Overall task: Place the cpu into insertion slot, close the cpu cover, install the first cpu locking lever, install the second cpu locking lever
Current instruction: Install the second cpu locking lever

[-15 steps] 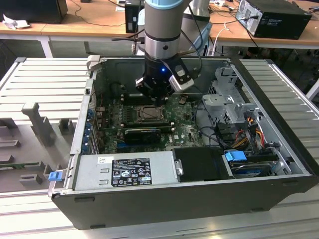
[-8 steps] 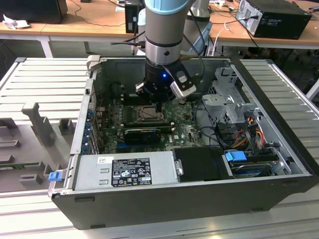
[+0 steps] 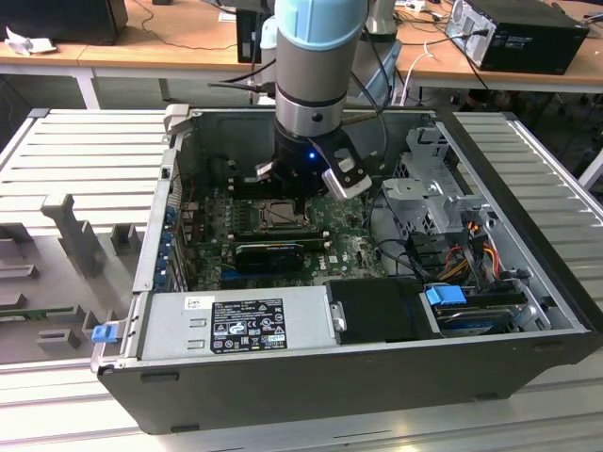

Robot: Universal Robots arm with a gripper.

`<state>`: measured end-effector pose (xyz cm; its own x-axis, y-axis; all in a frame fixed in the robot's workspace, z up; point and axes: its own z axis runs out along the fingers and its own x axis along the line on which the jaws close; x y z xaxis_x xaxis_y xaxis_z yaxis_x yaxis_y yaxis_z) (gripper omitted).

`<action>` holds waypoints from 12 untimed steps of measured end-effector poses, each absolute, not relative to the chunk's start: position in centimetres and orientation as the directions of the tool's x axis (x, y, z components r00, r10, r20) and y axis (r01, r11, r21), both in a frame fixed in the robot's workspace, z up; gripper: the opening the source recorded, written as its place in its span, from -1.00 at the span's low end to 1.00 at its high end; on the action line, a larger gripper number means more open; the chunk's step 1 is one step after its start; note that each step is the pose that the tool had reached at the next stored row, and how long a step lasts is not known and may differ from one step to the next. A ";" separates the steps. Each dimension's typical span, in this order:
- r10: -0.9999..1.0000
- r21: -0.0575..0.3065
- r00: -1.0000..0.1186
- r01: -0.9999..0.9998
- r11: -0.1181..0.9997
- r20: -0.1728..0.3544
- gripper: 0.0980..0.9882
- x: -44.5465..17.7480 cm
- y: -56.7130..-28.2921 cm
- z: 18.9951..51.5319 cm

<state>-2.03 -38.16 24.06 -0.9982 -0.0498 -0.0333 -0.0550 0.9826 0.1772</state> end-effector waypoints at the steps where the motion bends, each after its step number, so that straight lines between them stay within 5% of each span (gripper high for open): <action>1: -0.050 0.177 -0.998 -0.055 0.983 -0.033 -0.98 -2.1 -38.2 23.7; 12: -0.049 0.207 -0.998 -0.054 0.977 -0.030 -0.98 -4.9 -39.5 23.3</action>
